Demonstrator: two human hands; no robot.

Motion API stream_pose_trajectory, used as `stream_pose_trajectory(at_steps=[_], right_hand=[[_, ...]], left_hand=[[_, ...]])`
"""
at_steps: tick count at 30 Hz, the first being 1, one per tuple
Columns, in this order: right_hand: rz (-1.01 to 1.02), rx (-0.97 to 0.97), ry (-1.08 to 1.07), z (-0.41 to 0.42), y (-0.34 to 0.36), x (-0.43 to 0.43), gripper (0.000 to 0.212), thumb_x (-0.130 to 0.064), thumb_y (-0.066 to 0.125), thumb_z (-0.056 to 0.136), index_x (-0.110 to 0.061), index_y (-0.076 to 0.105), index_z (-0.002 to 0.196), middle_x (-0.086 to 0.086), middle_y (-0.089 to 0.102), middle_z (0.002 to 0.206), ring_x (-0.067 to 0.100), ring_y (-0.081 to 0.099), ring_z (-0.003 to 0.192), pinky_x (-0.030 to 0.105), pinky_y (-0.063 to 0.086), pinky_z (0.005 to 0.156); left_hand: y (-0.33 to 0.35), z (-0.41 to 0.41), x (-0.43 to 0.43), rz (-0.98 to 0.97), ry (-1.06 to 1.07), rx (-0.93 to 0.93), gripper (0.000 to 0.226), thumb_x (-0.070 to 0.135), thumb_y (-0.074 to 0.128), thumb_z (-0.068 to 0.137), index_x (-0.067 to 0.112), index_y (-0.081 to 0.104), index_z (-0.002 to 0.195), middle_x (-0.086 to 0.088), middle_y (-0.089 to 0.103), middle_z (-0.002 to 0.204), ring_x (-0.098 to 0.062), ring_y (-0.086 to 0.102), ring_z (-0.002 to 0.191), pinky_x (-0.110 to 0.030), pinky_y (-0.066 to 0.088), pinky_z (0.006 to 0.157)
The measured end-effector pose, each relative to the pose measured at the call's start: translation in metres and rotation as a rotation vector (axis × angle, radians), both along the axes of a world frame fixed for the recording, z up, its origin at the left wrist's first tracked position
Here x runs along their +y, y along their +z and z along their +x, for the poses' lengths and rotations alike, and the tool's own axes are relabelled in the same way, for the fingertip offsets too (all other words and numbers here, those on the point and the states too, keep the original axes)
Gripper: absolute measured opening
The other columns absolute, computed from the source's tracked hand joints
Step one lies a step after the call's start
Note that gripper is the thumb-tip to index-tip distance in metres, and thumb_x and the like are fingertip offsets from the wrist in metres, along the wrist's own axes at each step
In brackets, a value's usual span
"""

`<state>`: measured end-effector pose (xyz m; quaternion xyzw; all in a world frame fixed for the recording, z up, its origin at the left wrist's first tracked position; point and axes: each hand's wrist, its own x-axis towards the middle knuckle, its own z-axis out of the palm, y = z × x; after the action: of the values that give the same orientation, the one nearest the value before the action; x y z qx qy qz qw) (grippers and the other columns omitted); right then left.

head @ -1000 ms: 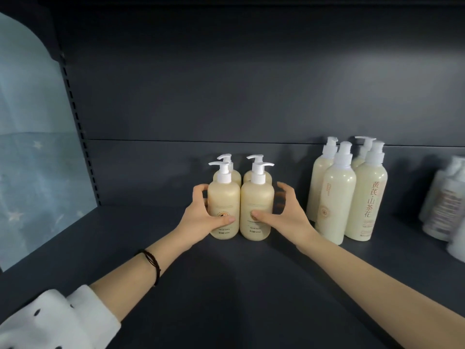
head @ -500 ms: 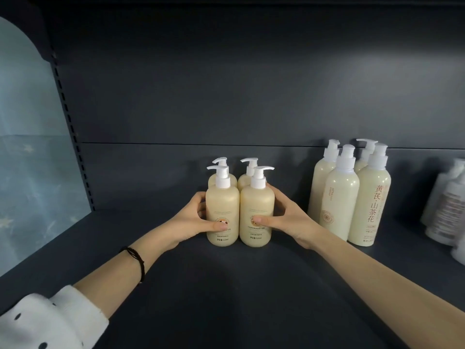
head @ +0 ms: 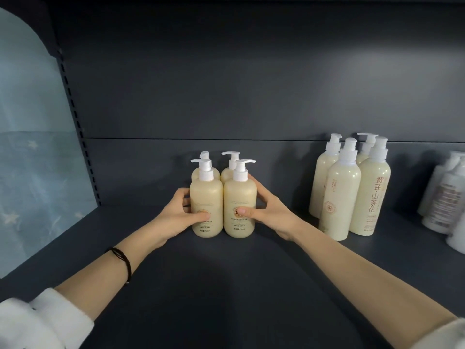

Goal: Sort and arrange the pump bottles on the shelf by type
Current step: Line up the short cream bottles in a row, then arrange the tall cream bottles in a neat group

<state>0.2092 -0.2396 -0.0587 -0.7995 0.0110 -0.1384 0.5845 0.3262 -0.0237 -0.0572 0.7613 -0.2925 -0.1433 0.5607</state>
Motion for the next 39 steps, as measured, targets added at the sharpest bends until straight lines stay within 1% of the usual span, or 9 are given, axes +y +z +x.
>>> stream_pose_trajectory(at_steps=[9,11,13,17,20,25,30,33,39], right_hand=[[-0.105,0.008,-0.009,0.006,0.001,0.019,0.095,-0.040,0.075,0.080,-0.049,0.010,0.149,-0.025,0.037,0.144,0.006,0.031,0.139,0.041,0.031,0.114],[-0.140,0.013,-0.036,0.001,0.002,0.021,0.087,-0.036,0.072,0.084,-0.037,0.016,0.151,-0.026,0.040,0.140,0.004,0.036,0.134,0.030,0.036,0.106],[-0.230,0.051,-0.113,-0.008,0.003,0.020,0.074,-0.039,0.069,0.085,-0.028,0.030,0.147,-0.016,0.047,0.136,0.006,0.045,0.125,0.022,0.038,0.096],[-0.544,0.118,-0.219,-0.036,0.000,0.005,0.042,-0.033,0.067,0.087,-0.019,0.058,0.126,-0.004,0.060,0.125,0.010,0.056,0.113,0.022,0.043,0.094],[-0.691,0.122,-0.257,-0.063,0.001,-0.006,0.029,-0.032,0.065,0.088,-0.021,0.064,0.115,-0.005,0.064,0.110,0.009,0.060,0.099,0.028,0.051,0.091],[-0.923,0.127,-0.297,-0.115,0.007,-0.021,0.025,-0.037,0.058,0.090,-0.026,0.063,0.111,-0.011,0.059,0.106,0.009,0.057,0.097,0.031,0.052,0.082],[-1.055,0.168,-0.364,-0.177,0.010,-0.056,0.027,-0.037,0.053,0.092,-0.025,0.060,0.116,-0.007,0.059,0.116,0.015,0.057,0.101,0.030,0.050,0.075],[-1.083,0.198,-0.430,-0.207,0.013,-0.086,0.030,-0.038,0.052,0.092,-0.026,0.057,0.119,-0.006,0.058,0.119,0.017,0.057,0.103,0.031,0.051,0.077],[-1.013,0.188,-0.538,-0.230,0.006,-0.128,0.036,-0.038,0.054,0.091,-0.024,0.054,0.124,-0.004,0.056,0.125,0.016,0.057,0.104,0.031,0.052,0.074]], left_hand=[[-0.005,0.001,0.008,-0.017,0.056,0.027,0.075,0.020,0.078,0.078,0.023,0.030,0.135,0.001,0.057,0.123,-0.005,0.057,0.106,-0.019,0.046,0.079],[-0.005,-0.002,0.010,0.022,0.089,-0.007,0.072,0.027,0.078,0.077,0.026,0.032,0.132,0.002,0.057,0.121,-0.011,0.058,0.106,-0.028,0.050,0.085],[-0.003,-0.008,0.014,0.110,0.153,-0.071,0.066,0.038,0.076,0.077,0.025,0.036,0.128,0.003,0.058,0.116,-0.013,0.058,0.104,-0.029,0.048,0.079],[-0.004,-0.028,0.024,0.483,0.296,-0.383,0.044,0.056,0.060,0.084,0.026,0.047,0.114,0.010,0.058,0.107,-0.011,0.057,0.096,-0.031,0.046,0.073],[-0.001,-0.055,0.023,0.687,0.375,-0.671,0.020,0.049,0.048,0.088,0.032,0.055,0.097,0.013,0.057,0.101,-0.010,0.057,0.089,-0.031,0.044,0.067],[0.006,-0.119,-0.008,0.786,0.302,-0.863,0.025,0.046,0.043,0.088,0.026,0.058,0.089,0.011,0.057,0.090,-0.010,0.056,0.081,-0.030,0.045,0.065],[0.001,-0.175,-0.069,0.827,0.212,-1.075,0.035,0.053,0.041,0.089,0.025,0.054,0.105,0.007,0.057,0.101,-0.015,0.055,0.091,-0.031,0.044,0.066],[-0.002,-0.196,-0.105,0.829,0.199,-1.050,0.043,0.058,0.041,0.088,0.027,0.054,0.115,0.007,0.057,0.112,-0.016,0.054,0.102,-0.032,0.041,0.074],[0.002,-0.211,-0.160,0.546,0.168,-0.624,0.053,0.055,0.051,0.086,0.029,0.047,0.132,0.008,0.050,0.133,-0.013,0.053,0.115,-0.038,0.048,0.089]])
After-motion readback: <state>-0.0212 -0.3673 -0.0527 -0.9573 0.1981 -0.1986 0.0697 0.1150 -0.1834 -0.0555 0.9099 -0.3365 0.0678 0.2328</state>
